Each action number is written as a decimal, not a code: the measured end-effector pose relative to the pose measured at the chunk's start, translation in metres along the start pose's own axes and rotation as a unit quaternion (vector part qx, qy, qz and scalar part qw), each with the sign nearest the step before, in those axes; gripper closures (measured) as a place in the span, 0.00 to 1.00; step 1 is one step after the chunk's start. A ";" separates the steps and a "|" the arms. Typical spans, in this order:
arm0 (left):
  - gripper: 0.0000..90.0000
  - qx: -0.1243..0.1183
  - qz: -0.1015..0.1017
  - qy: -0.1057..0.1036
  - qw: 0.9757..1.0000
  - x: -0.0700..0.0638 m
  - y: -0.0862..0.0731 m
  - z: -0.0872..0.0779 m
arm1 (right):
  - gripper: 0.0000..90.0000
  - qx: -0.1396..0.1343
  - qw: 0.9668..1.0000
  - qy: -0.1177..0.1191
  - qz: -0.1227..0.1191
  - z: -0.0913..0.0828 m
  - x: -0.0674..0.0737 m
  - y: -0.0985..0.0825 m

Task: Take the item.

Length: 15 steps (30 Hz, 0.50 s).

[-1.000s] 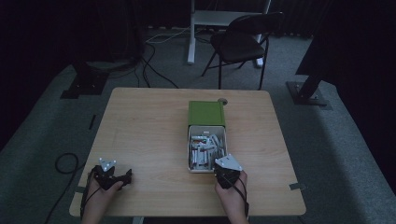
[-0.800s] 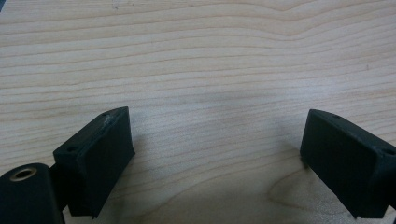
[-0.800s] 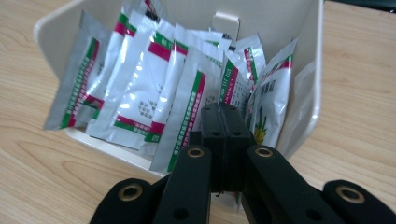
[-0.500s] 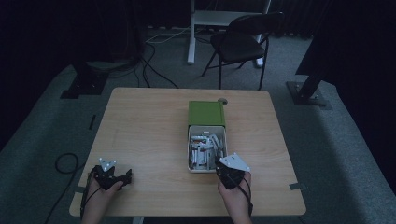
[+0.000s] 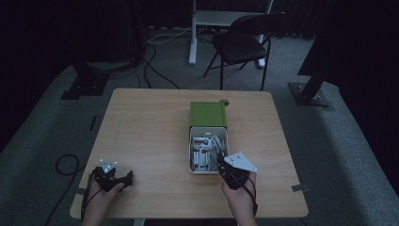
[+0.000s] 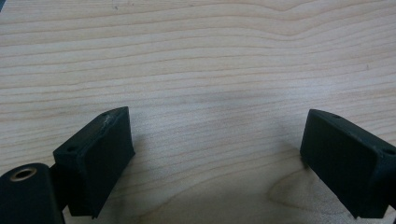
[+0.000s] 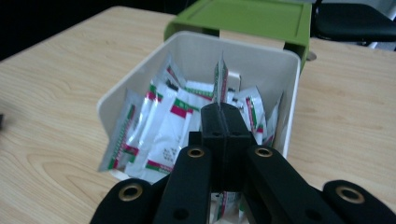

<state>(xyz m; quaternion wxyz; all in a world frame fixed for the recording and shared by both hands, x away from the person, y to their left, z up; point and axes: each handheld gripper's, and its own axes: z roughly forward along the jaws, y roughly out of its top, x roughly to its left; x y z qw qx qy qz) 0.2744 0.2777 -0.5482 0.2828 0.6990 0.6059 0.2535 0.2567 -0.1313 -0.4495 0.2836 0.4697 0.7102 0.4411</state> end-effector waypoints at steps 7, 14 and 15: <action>0.11 0.000 0.000 0.000 1.000 0.000 0.000 0.000 | 1.00 -0.022 1.000 0.005 0.004 -0.010 -0.001 0.010; 0.11 0.000 0.000 0.000 1.000 0.000 0.000 0.000 | 1.00 -0.035 0.999 0.011 0.012 -0.018 -0.006 0.020; 0.11 0.000 0.000 0.000 1.000 0.000 0.000 0.000 | 1.00 -0.039 0.999 0.010 0.014 -0.020 -0.008 0.021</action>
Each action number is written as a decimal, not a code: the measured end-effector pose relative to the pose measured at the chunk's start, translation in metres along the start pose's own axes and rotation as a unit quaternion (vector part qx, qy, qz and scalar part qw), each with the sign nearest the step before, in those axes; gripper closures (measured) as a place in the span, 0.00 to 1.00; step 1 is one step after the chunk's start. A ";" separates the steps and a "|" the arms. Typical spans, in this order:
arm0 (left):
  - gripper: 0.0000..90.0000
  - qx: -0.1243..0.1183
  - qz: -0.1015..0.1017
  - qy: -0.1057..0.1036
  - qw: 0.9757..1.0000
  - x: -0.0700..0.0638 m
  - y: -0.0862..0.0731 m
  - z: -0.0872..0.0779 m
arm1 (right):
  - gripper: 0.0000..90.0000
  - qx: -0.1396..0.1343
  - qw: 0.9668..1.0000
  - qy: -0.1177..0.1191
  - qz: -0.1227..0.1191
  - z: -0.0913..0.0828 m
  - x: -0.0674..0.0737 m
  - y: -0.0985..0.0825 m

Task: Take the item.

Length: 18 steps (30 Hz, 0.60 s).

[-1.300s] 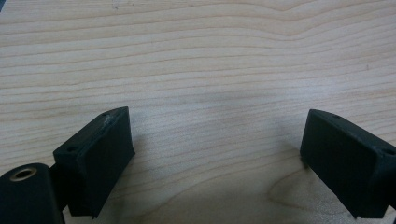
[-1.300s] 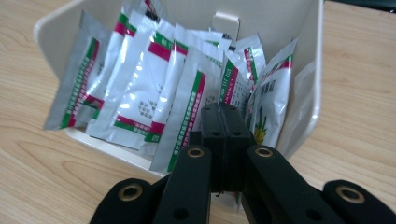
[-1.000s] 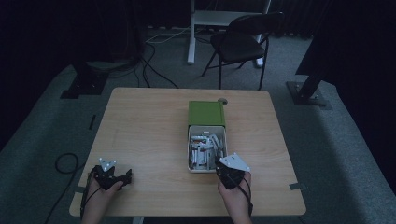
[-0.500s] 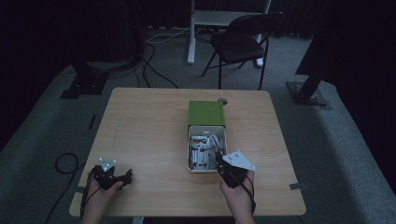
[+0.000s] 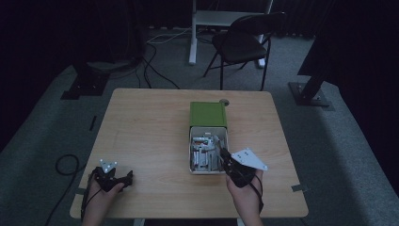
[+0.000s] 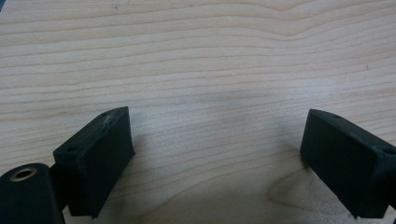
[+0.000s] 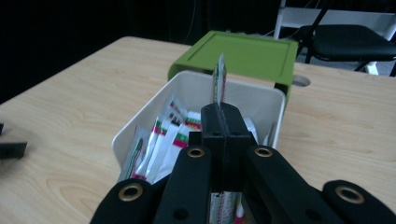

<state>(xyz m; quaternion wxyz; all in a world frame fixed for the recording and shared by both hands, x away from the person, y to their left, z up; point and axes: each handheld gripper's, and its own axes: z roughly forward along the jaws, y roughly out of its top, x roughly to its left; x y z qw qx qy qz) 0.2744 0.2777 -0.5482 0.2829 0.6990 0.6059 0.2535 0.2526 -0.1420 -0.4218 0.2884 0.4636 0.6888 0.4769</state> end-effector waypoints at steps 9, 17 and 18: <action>0.11 0.000 0.000 0.000 1.000 0.000 0.000 0.000 | 1.00 -0.021 1.000 -0.019 0.009 -0.010 -0.016 0.013; 0.11 0.000 0.000 0.000 1.000 0.000 0.000 0.000 | 1.00 -0.030 0.999 -0.042 0.014 -0.017 -0.035 0.018; 0.11 0.000 0.000 0.000 1.000 0.000 0.000 0.000 | 1.00 -0.028 0.999 -0.043 0.016 -0.018 -0.038 0.017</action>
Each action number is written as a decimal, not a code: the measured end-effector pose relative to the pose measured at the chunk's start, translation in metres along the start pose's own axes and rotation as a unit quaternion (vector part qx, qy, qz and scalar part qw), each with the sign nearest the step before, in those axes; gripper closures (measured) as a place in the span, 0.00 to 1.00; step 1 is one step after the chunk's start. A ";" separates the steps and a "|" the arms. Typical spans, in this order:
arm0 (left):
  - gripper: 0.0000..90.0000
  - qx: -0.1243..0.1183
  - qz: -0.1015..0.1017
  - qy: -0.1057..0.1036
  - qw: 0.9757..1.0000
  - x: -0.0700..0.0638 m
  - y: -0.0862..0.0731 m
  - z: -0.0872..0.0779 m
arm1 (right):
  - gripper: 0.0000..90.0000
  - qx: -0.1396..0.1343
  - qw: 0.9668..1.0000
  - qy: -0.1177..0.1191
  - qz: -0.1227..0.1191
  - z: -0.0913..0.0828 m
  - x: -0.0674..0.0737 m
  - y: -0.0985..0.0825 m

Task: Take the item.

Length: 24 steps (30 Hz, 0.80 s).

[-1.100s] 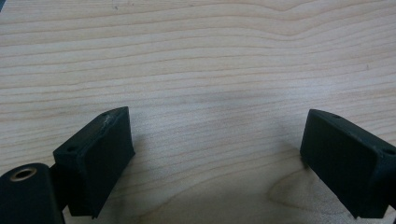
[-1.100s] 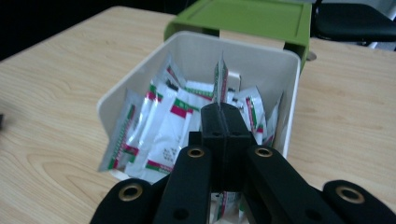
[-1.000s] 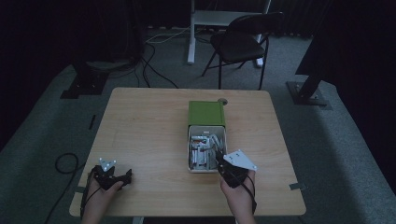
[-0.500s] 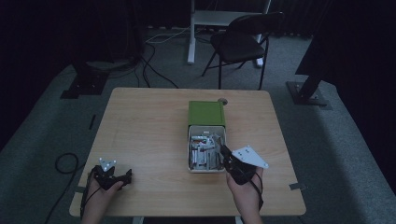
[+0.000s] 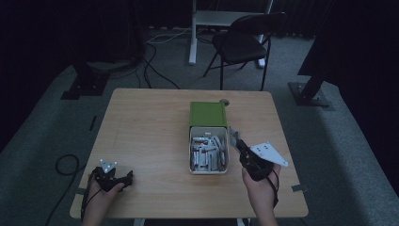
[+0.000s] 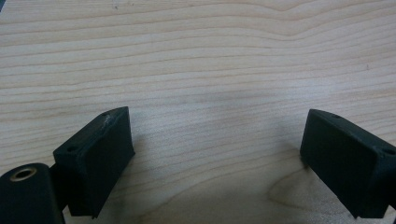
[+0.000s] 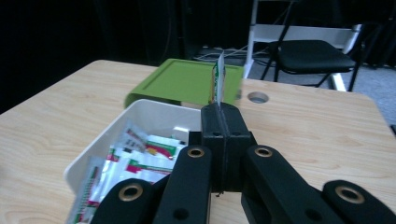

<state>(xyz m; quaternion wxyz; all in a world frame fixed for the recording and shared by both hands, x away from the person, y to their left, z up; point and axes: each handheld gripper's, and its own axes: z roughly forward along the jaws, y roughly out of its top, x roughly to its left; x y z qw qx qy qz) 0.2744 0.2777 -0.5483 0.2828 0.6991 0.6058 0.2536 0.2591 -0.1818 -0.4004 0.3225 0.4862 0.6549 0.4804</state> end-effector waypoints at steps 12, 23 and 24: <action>0.11 0.000 0.000 0.000 1.000 0.000 0.000 0.000 | 1.00 0.009 0.999 -0.035 0.016 -0.003 -0.033 -0.009; 0.11 0.000 0.000 0.000 1.000 0.000 0.000 0.000 | 1.00 0.043 0.997 -0.056 0.031 0.006 -0.057 -0.039; 0.11 0.000 0.000 0.000 1.000 0.000 0.000 0.000 | 1.00 0.045 0.997 -0.054 0.035 0.007 -0.059 -0.042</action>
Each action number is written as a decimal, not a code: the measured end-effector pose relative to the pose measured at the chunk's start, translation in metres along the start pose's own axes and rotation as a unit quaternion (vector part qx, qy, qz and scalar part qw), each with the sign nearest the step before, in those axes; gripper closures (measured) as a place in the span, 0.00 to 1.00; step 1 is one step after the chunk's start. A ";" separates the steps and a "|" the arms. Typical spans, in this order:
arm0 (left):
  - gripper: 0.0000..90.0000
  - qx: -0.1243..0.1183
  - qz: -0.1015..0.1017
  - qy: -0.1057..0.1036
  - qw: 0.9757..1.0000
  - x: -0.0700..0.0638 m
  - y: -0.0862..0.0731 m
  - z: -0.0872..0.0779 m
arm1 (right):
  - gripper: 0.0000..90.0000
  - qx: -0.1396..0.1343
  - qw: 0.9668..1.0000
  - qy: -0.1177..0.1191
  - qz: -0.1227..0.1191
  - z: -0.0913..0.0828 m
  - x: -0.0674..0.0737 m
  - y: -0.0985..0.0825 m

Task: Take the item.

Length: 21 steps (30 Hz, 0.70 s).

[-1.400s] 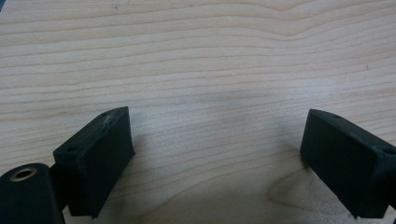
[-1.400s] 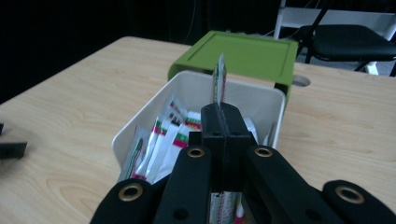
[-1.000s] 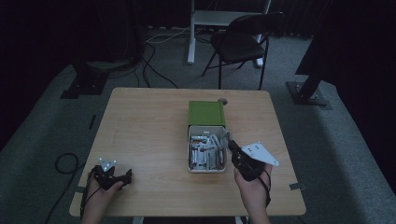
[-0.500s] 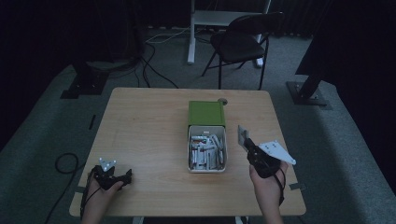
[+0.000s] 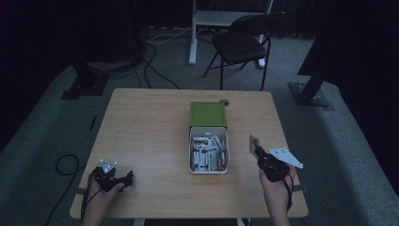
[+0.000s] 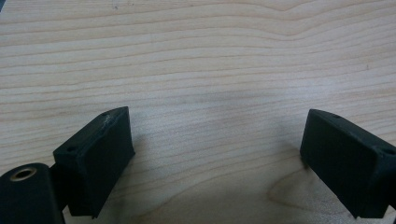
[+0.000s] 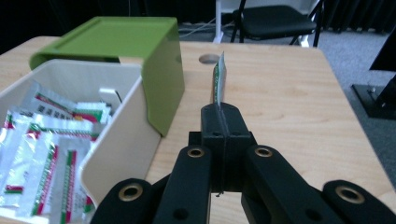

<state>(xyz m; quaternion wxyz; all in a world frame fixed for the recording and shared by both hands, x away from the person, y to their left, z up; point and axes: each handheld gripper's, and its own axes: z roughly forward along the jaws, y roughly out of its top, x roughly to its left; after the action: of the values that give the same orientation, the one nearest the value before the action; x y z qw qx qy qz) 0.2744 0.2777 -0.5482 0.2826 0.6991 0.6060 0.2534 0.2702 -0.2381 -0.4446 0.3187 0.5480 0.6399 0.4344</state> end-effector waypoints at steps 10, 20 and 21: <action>0.11 -0.001 -0.001 0.000 1.000 0.000 0.000 0.000 | 1.00 0.031 0.999 -0.001 0.010 0.019 -0.010 -0.031; 0.11 -0.001 -0.001 0.000 1.000 0.000 0.000 0.000 | 1.00 0.054 0.998 0.001 0.027 0.028 -0.018 -0.045; 0.11 -0.001 -0.001 0.000 1.000 0.000 0.000 0.000 | 1.00 0.055 0.998 -0.002 0.026 0.029 -0.018 -0.047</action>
<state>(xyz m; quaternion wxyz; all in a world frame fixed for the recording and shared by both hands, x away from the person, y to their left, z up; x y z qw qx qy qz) 0.2745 0.2775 -0.5483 0.2837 0.6983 0.6063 0.2536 0.2793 -0.2510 -0.5000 0.2781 0.5824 0.6475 0.4054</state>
